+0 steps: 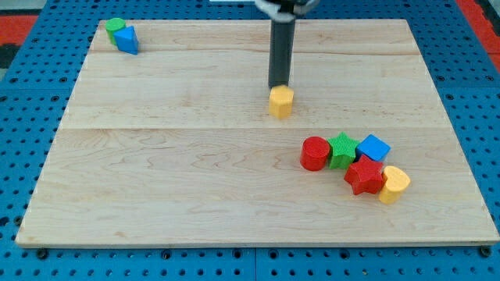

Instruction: Push the yellow hexagon closer to the other blocks

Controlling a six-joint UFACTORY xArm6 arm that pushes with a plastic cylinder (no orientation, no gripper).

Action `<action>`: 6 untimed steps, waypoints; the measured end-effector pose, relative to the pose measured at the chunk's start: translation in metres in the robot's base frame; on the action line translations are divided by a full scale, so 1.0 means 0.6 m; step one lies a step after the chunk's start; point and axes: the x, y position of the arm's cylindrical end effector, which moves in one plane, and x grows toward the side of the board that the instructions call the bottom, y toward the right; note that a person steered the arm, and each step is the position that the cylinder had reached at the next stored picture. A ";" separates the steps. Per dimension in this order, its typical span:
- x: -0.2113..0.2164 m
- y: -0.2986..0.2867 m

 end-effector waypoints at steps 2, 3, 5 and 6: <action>0.150 0.045; 0.109 -0.063; 0.195 -0.023; 0.215 0.003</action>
